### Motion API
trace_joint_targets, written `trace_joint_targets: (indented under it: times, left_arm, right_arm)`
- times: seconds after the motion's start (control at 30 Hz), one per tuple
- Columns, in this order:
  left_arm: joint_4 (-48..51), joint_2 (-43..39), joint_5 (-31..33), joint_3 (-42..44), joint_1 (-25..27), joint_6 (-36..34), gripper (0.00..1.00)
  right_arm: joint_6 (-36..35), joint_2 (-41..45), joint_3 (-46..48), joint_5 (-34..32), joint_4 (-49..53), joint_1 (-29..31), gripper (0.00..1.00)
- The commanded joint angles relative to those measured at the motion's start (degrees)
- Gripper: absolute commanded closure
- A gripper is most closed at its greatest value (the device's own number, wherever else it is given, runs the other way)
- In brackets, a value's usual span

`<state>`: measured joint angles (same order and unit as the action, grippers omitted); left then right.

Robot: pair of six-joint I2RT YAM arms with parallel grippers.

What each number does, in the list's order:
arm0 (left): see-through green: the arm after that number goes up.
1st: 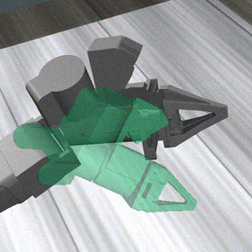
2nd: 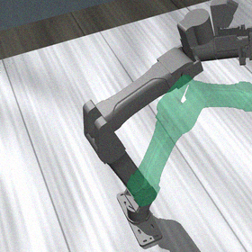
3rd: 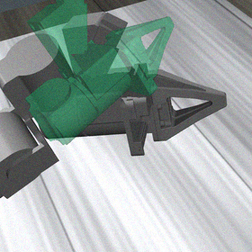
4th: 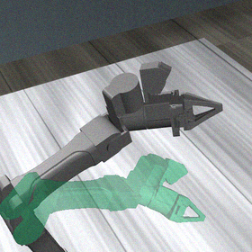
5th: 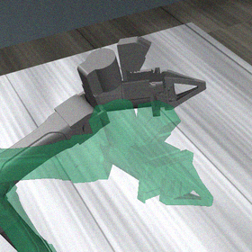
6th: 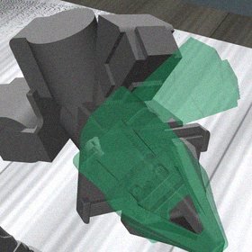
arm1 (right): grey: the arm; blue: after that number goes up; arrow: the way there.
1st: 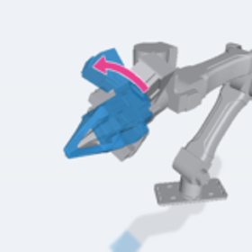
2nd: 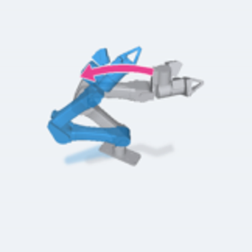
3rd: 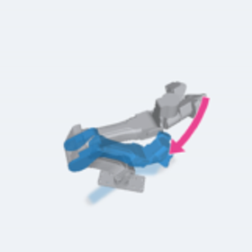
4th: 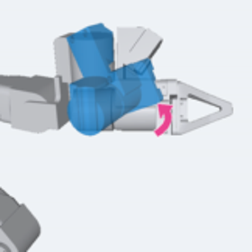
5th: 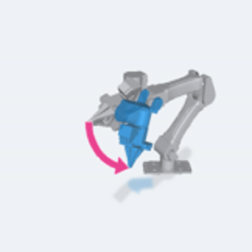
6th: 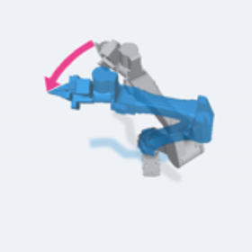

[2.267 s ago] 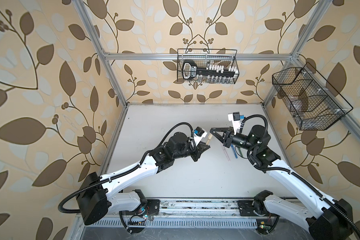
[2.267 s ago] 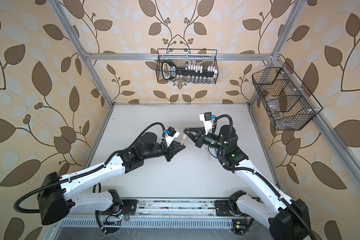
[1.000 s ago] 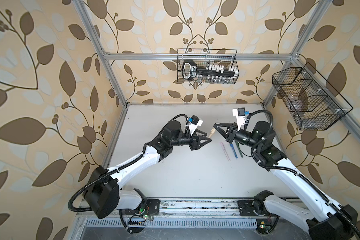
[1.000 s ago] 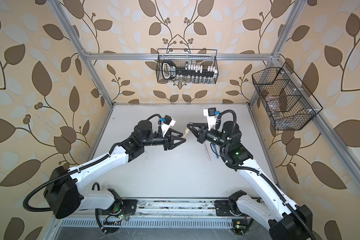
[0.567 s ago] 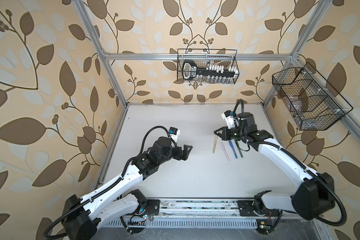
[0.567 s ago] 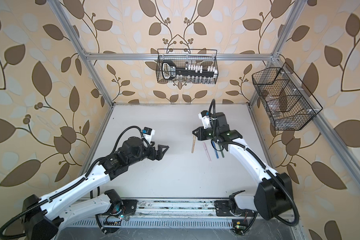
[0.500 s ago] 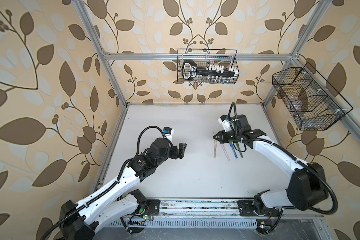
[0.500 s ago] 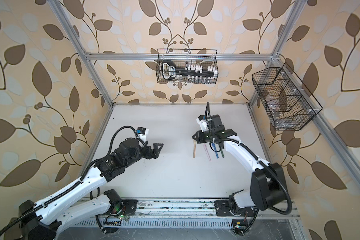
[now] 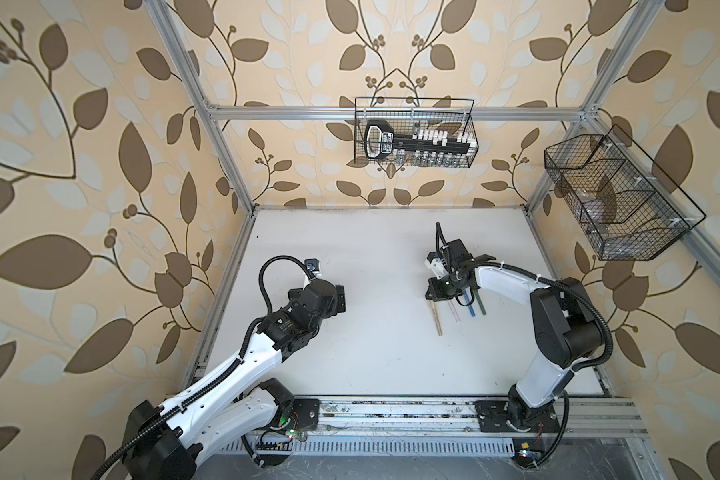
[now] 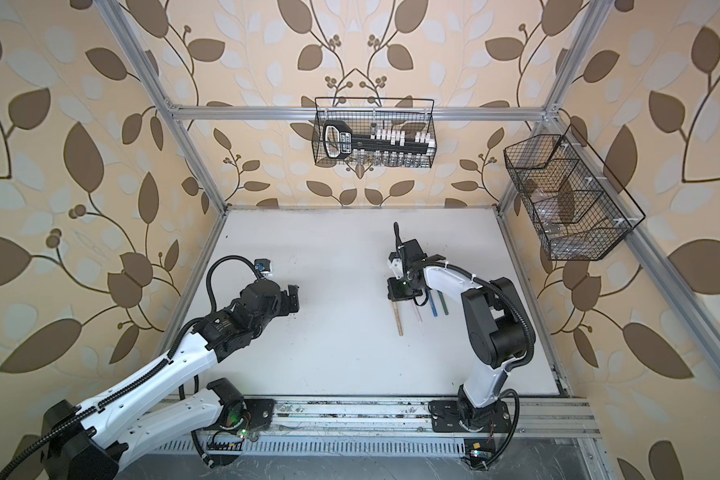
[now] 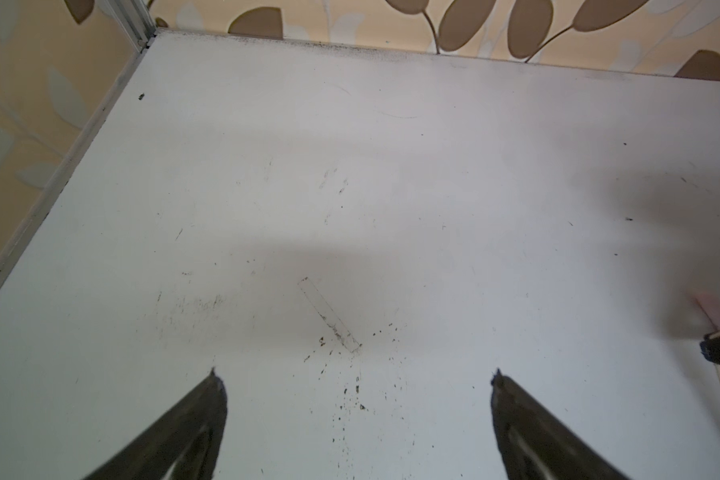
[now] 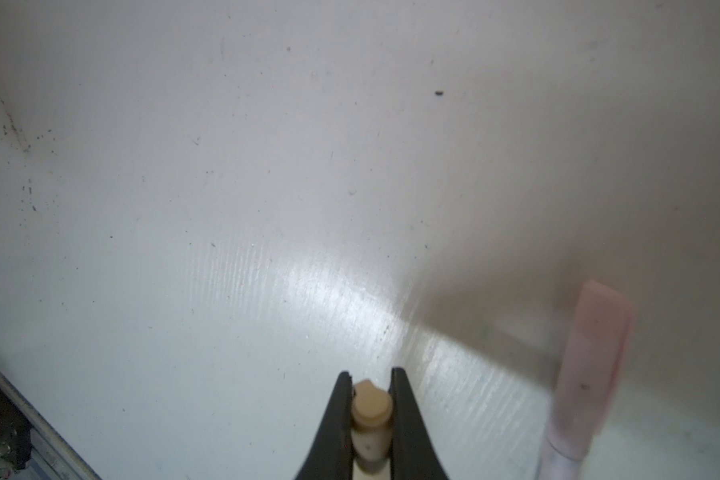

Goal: Insert the pens into the pen caps
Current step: 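Lay the capped wooden pen beside the markers with the right gripper while the left withdraws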

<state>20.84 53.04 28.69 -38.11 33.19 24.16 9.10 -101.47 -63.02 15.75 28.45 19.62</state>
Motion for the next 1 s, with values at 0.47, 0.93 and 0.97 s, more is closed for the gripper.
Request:
trace_joint_targets:
  times: [0.47, 0.93, 0.97]
  left_arm:
    - [-22.9, 4.6, 18.3, 7.2, -11.8, -13.3, 0.01]
    - [-66.2, 23.4, -4.1, 21.1, -29.5, -20.5, 0.01]
    - [-68.5, 26.1, -5.1, 21.1, -29.7, -20.6, 0.01]
  right_arm:
    - [-2.2, 11.0, 6.8, -1.8, -17.1, -5.2, 0.43]
    - [-4.1, 40.0, 55.4, -34.7, -78.2, -17.7, 0.04]
    - [-4.1, 37.6, 56.2, -33.7, -82.1, -18.0, 0.03]
